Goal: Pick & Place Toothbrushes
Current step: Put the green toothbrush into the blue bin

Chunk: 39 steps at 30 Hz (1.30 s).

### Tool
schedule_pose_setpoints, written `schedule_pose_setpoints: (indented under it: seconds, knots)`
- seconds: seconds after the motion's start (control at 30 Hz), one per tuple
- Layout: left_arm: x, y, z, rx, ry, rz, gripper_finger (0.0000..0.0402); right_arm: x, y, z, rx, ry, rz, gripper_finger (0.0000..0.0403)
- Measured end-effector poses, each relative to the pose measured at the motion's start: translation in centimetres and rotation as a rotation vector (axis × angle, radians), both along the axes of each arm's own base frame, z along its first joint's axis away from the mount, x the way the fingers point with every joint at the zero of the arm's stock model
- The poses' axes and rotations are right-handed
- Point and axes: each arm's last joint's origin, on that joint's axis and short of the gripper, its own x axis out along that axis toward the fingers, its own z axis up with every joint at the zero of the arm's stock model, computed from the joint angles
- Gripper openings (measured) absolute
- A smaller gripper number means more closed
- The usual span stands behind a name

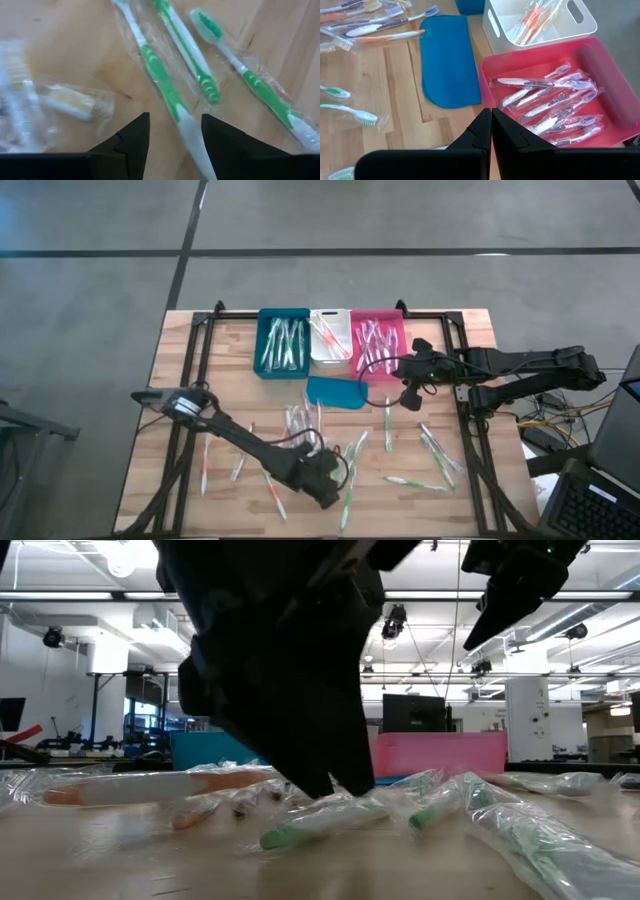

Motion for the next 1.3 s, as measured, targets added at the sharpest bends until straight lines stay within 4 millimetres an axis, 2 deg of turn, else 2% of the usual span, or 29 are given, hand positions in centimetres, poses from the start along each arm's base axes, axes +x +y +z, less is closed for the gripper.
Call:
schedule_pose_setpoints:
  seconds: [0.27,0.43,0.9,1.0,1.13,1.3]
  knots:
    - [0.4,-0.4,-1.7,0.002,0.014,-0.003,0.0182,0.0,0.0,-0.3,0.000,0.009,-0.001,0.0008]
    - [0.4,-0.4,-2.0,0.017,0.012,0.015,0.0172,-0.1,0.0,-0.5,0.001,0.016,-0.001,0.0008]
    - [0.8,-0.1,-1.6,0.081,-0.058,0.063,0.0035,-0.2,0.0,-1.0,0.003,0.031,-0.003,0.0008]
    - [0.8,0.2,-0.5,0.112,-0.088,0.057,0.0022,-0.2,0.0,-1.0,0.003,0.032,-0.003,0.0008]
    - [0.3,1.0,2.2,0.179,-0.133,0.068,0.0022,-0.2,0.0,-1.0,0.003,0.035,-0.003,0.0008]
    - [-2.0,3.2,6.2,0.387,-0.134,0.148,0.0028,-0.2,0.0,-1.1,0.016,0.036,-0.008,0.0008]
